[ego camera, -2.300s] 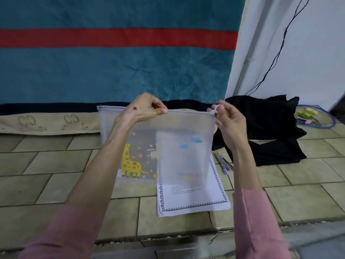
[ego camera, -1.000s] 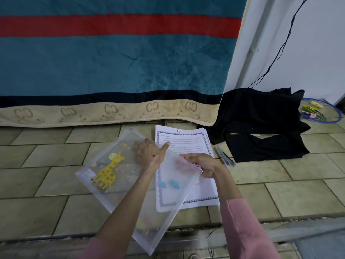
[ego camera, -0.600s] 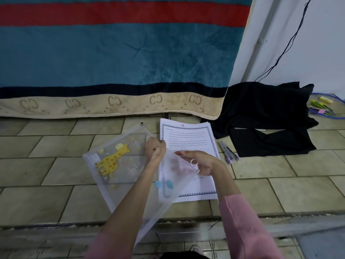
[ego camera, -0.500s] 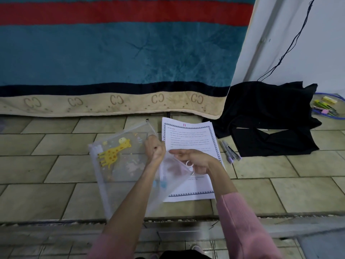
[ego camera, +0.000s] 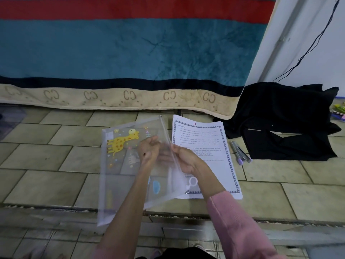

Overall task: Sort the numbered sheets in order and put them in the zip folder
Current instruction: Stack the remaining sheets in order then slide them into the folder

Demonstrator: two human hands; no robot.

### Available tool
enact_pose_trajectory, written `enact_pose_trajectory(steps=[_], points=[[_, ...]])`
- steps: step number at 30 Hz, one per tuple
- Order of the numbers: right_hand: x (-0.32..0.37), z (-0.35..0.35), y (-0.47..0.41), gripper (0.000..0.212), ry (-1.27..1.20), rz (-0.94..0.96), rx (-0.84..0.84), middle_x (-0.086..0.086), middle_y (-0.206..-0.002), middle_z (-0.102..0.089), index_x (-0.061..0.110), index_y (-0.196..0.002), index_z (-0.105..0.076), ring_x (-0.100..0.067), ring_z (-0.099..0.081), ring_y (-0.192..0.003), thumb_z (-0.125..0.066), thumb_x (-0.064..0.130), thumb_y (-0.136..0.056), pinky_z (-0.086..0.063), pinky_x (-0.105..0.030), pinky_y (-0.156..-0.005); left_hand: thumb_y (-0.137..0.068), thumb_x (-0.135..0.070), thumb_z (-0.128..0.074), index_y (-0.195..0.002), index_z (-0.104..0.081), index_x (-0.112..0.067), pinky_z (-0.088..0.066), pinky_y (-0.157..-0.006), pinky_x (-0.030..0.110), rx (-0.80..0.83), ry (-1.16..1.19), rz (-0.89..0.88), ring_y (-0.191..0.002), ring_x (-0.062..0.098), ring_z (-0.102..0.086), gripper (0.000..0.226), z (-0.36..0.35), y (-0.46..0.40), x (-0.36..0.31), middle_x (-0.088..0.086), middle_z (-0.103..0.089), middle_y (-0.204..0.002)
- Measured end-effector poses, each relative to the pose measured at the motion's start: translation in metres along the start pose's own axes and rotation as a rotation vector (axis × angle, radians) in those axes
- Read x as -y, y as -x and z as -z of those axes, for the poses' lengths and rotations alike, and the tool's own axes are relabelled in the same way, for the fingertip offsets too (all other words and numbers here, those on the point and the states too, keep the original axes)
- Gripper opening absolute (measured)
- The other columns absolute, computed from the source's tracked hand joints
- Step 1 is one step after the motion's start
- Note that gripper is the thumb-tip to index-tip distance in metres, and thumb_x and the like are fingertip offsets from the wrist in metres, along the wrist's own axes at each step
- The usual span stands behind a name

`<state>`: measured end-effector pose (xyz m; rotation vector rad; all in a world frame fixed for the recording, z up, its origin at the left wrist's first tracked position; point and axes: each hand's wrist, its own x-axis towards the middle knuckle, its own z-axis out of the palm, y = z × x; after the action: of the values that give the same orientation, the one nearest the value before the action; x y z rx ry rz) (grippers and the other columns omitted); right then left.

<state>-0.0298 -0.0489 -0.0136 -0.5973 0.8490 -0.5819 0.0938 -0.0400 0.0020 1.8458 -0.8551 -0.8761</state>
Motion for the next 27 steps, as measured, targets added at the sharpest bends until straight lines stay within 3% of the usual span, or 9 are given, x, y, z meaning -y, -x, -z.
enact_pose_trajectory(steps=[3, 7, 9, 12, 15, 19, 24, 27], points=[[0.006, -0.002, 0.0, 0.024, -0.038, -0.036, 0.018, -0.02, -0.096, -0.069, 0.001, -0.11, -0.056, -0.025, -0.071, -0.078, -0.034, 0.007, -0.1, -0.06, -0.035, -0.071, -0.085, -0.01, -0.064, -0.114, -0.063, -0.001, -0.042, -0.104, 0.034, 0.071, -0.043, -0.112, -0.117, 0.023, -0.057, 0.03, 0.007, -0.003, 0.009, 0.013, -0.061, -0.125], [0.009, -0.006, -0.002, 0.014, -0.003, -0.047, -0.081, -0.01, -0.065, -0.071, 0.005, -0.092, -0.052, -0.018, -0.07, -0.057, -0.045, -0.007, -0.093, -0.06, -0.029, -0.057, -0.088, -0.025, -0.063, -0.126, -0.056, -0.007, -0.039, -0.107, 0.033, 0.1, 0.103, -0.132, -0.125, 0.02, -0.051, 0.042, 0.01, 0.003, 0.011, 0.01, -0.056, -0.133], [0.008, -0.008, -0.006, 0.015, 0.012, -0.044, -0.086, -0.007, -0.063, -0.071, 0.006, -0.092, -0.052, -0.017, -0.071, -0.058, -0.046, -0.008, -0.092, -0.059, -0.028, -0.055, -0.082, -0.034, -0.069, -0.131, -0.052, -0.01, -0.037, -0.105, 0.026, 0.103, 0.13, -0.125, -0.129, 0.018, -0.045, 0.057, 0.009, 0.003, 0.011, 0.007, -0.052, -0.137], [0.005, -0.011, -0.006, 0.014, 0.068, -0.012, -0.086, -0.004, -0.062, -0.071, 0.005, -0.089, -0.056, -0.014, -0.071, -0.058, -0.051, -0.007, -0.09, -0.059, -0.026, -0.057, -0.074, -0.026, -0.078, -0.133, -0.048, -0.008, -0.035, -0.109, 0.028, 0.085, 0.13, -0.097, -0.131, 0.016, -0.042, 0.07, 0.006, 0.001, 0.012, 0.005, -0.048, -0.14], [0.005, -0.014, -0.004, 0.009, 0.072, 0.025, -0.058, -0.006, -0.071, -0.073, 0.004, -0.094, -0.061, -0.014, -0.071, -0.064, -0.056, -0.002, -0.089, -0.06, -0.026, -0.063, -0.073, -0.019, -0.079, -0.124, -0.055, -0.009, -0.042, -0.104, 0.031, 0.065, 0.211, -0.062, -0.122, 0.017, -0.051, 0.057, 0.005, -0.004, 0.014, 0.008, -0.055, -0.133], [0.007, -0.011, -0.001, 0.011, 0.027, -0.002, -0.026, -0.009, -0.076, -0.072, 0.003, -0.099, -0.061, -0.019, -0.072, -0.069, -0.05, 0.005, -0.094, -0.06, -0.028, -0.066, -0.083, -0.006, -0.066, -0.113, -0.062, -0.002, -0.045, -0.074, 0.004, 0.047, 0.202, -0.088, -0.107, 0.019, -0.06, 0.031, 0.009, -0.007, 0.02, 0.016, -0.064, -0.12], [0.003, -0.008, 0.006, 0.017, -0.104, -0.037, -0.002, -0.012, -0.074, -0.073, 0.002, -0.094, -0.058, -0.02, -0.072, -0.067, -0.042, 0.004, -0.097, -0.06, -0.031, -0.065, -0.085, -0.005, -0.063, -0.119, -0.059, 0.002, -0.043, -0.07, -0.002, 0.082, 0.231, -0.146, -0.104, 0.011, -0.056, 0.035, 0.011, -0.004, 0.03, 0.014, -0.062, -0.121], [-0.003, -0.01, 0.007, 0.024, -0.15, -0.049, 0.002, -0.008, -0.072, -0.073, 0.006, -0.097, -0.061, -0.015, -0.072, -0.065, -0.036, 0.006, -0.1, -0.06, -0.029, -0.064, -0.085, -0.01, -0.066, -0.111, -0.065, 0.0, -0.041, -0.073, -0.003, 0.083, 0.185, -0.195, -0.107, 0.017, -0.059, 0.028, 0.007, -0.001, 0.038, 0.013, -0.064, -0.119]])
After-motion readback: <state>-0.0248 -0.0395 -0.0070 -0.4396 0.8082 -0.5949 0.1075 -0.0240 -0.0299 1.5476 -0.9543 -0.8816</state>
